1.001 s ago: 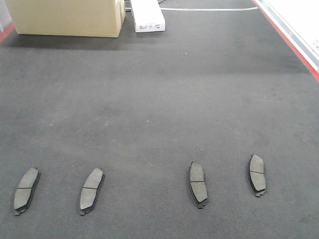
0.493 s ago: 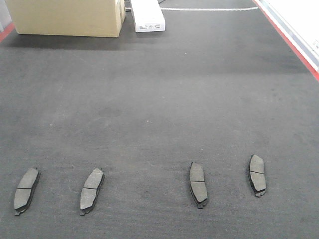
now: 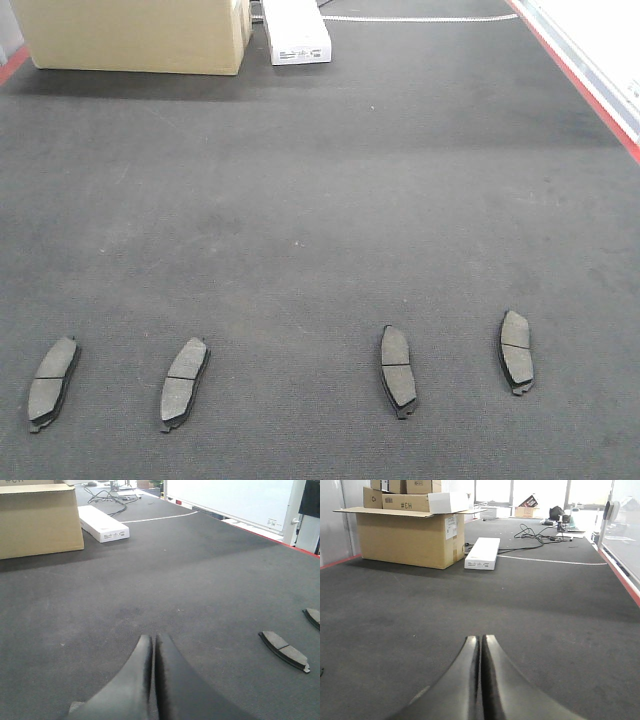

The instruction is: Move and align brake pads A on conveyor

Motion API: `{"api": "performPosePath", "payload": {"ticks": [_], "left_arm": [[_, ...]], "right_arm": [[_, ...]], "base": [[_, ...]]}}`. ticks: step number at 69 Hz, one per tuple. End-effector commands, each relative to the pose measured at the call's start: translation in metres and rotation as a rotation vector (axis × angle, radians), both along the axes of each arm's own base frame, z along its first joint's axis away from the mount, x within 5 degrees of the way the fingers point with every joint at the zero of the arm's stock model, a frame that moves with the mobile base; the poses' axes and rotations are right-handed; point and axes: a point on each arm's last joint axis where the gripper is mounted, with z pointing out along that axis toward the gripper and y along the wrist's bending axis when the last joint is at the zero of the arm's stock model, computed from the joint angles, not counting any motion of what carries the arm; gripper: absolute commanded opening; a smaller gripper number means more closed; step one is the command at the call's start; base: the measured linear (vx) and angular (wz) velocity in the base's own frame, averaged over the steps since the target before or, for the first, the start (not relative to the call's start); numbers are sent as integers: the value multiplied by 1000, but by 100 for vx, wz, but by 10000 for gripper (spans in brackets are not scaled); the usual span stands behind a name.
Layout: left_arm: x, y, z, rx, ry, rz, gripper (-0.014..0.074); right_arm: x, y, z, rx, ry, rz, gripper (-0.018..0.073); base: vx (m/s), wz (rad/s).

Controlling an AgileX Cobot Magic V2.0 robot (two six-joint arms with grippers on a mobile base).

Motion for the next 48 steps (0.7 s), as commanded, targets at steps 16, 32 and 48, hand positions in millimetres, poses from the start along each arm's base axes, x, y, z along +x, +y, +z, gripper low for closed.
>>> {"api": "performPosePath", "payload": {"ticks": [16,32,48], "left_arm": [[2,-2,12,-33,-74,-10,-7],[16,-1,-48,-61,-80,125,-6],[24,11,-104,-116,-214,364,-6]], "right_arm": [[-3,-1,14,19,-99,-10,-9],[-3,-1,14,19,-99,-10,-9],[-3,-1,14,19,-99,-10,-9]], "base": [[0,0],[0,0],[0,0]]}}
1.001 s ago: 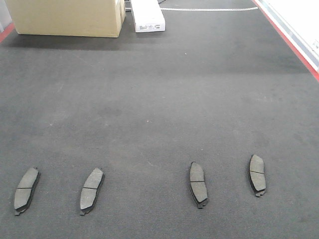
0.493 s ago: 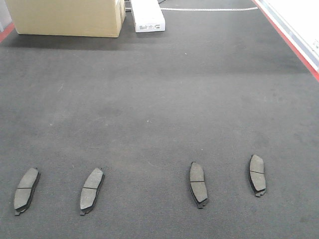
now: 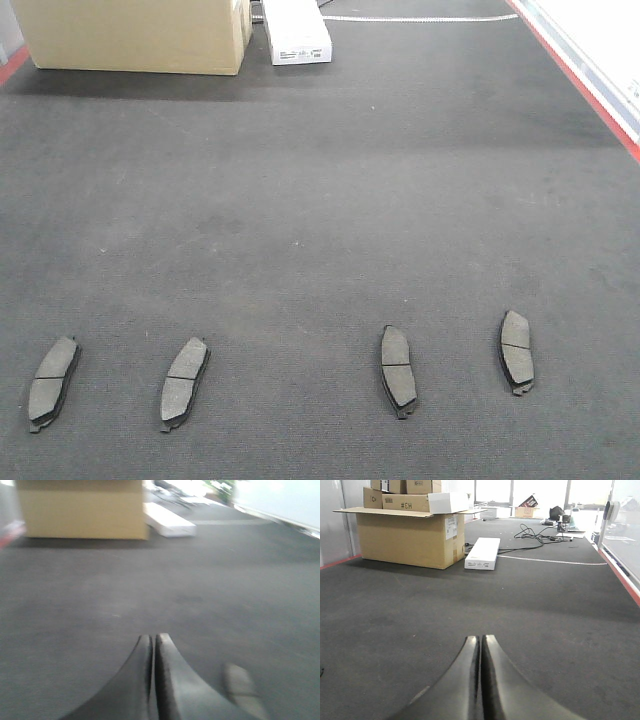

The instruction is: Move and align brake pads A on conveyor

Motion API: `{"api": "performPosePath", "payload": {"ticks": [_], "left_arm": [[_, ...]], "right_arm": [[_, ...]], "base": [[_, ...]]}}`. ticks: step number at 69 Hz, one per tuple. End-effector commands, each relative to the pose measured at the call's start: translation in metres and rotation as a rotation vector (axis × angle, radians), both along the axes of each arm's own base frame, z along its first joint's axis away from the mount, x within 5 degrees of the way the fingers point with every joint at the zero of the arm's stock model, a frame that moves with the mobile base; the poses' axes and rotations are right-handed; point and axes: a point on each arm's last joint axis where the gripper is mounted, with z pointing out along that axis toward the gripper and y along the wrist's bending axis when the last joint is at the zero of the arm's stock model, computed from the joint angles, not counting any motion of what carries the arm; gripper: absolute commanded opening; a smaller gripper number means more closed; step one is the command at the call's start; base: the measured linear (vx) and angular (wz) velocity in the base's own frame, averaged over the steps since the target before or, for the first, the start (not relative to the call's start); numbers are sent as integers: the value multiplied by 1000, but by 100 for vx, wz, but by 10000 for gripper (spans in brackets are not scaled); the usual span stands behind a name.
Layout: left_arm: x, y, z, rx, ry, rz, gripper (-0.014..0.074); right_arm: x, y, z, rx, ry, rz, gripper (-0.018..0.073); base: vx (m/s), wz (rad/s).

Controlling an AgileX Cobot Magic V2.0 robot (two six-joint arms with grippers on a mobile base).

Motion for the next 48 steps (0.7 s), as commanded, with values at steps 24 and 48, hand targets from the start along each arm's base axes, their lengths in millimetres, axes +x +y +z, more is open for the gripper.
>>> {"api": "performPosePath", "payload": {"ticks": [24,48], "left_arm": [[0,8,-2,68,-130,144,-6],[0,8,-2,65,-131,143,-6]], "right_arm": [[-3,-1,14,19,-99,-10,-9],[-3,-1,14,19,-99,-10,-9]], "base": [[0,0],[0,0]]}}
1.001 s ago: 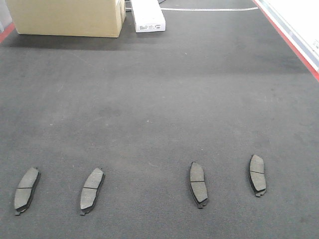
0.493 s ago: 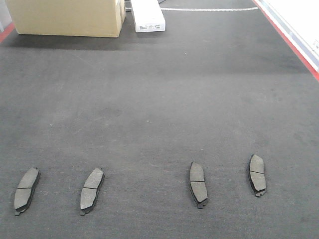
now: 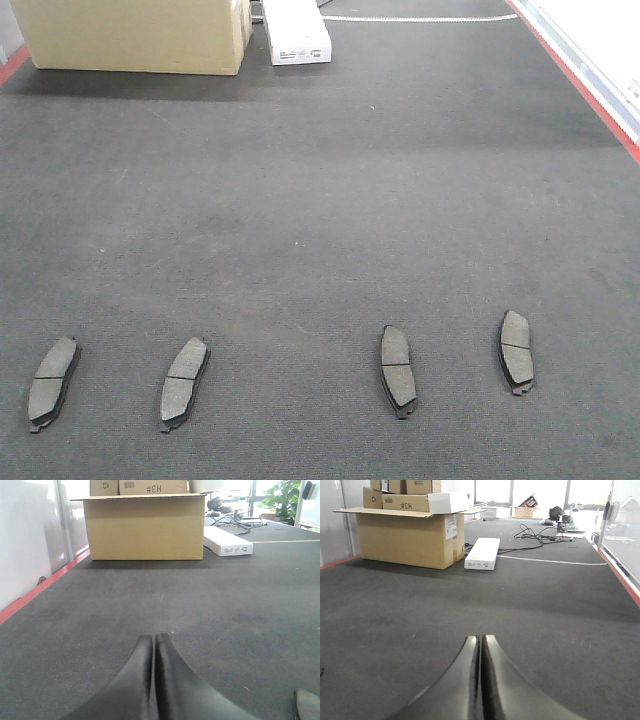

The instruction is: Move and align brake pads A on conveyor

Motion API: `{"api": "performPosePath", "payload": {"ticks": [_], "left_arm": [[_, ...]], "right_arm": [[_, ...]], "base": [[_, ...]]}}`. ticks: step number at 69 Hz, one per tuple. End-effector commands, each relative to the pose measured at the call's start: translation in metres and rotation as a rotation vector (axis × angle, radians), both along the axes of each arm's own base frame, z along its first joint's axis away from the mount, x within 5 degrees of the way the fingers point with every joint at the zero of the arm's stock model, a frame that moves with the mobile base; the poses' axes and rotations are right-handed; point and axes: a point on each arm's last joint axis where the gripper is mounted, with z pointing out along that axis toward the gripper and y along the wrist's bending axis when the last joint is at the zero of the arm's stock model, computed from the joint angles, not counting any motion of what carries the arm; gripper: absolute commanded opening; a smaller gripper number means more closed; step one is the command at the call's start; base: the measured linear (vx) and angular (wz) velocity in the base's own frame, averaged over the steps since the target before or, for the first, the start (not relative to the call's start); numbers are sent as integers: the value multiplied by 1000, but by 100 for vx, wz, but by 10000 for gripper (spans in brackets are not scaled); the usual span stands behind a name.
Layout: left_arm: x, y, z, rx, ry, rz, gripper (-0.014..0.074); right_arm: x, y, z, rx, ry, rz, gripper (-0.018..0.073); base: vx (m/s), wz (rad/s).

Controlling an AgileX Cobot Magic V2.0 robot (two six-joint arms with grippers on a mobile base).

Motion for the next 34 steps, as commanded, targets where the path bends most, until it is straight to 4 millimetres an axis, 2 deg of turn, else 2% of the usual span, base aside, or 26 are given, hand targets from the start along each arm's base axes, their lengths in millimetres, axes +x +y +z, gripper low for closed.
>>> {"api": "performPosePath", "payload": {"ticks": [1,34], "left_arm": [[0,0,0,-2,-66,-4,-6],[0,0,0,-2,-66,-4,-6]], "right_arm": [[-3,-1,14,18,-98,-10,-9],[-3,-1,14,18,-98,-10,-9]], "base": [[0,0],[0,0]]}}
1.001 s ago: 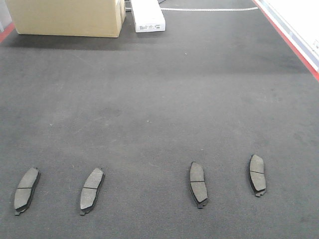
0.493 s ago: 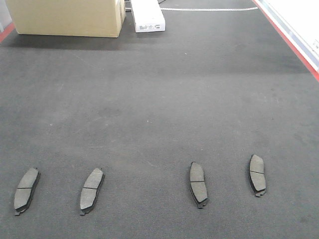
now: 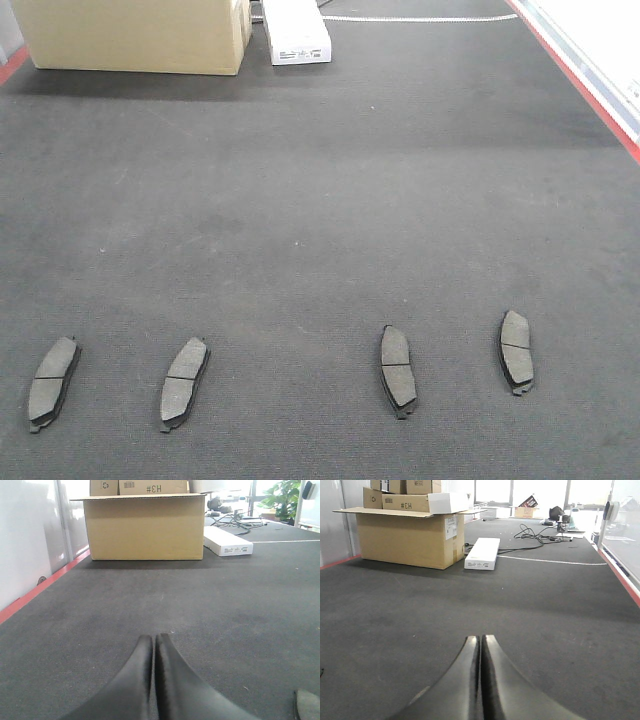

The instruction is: Move and align brake pads A on conveyor

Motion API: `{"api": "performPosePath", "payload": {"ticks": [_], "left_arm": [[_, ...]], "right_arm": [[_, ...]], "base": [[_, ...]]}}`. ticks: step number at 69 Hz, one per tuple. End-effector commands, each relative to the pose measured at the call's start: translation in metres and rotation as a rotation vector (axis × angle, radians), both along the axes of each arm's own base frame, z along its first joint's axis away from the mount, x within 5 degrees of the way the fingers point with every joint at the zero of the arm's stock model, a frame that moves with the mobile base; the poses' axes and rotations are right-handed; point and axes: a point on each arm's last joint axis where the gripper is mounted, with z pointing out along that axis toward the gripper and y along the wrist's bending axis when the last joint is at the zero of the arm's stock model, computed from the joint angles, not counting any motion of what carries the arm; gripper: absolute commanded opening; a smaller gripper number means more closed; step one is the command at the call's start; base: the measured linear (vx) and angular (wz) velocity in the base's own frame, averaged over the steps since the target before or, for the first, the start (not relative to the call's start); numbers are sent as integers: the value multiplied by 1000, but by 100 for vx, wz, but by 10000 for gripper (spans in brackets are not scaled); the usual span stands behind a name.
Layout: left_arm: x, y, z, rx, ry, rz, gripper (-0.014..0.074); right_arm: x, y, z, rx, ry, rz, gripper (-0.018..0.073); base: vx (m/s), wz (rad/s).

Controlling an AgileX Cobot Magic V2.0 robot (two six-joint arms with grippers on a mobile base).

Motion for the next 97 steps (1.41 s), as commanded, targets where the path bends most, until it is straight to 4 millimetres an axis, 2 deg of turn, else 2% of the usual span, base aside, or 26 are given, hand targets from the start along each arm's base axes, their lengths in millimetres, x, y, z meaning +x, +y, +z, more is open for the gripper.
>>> {"api": "performPosePath", "payload": {"ticks": [1,7,16,26,38,40,97], "left_arm": [[0,0,0,-2,-66,-4,-6],[0,0,0,-2,-66,-4,-6],[0,0,0,-2,-66,-6,-6],[0,0,0,-2,-66,-6,-6],[0,0,0,-2,-66,-6,-6],[0,0,0,-2,-66,-6,-6],[0,0,0,-2,-66,-6,-6]], "right_arm": [[-3,-1,14,17,-98,-11,-10],[-3,-2,15,7,-111,-15,-10],[4,-5,8,-48,-197,-153,-10],[20,-6,-25,-50,-237,-227,-10],[34,-5,-76,-53,-188,-220,-10],[34,-5,-79,-47,-164,-220,-10],[34,-5,-80,-41,-134,-219,-10]], "base": [[0,0],[0,0],[0,0],[0,0],[0,0],[0,0],[0,0]]}}
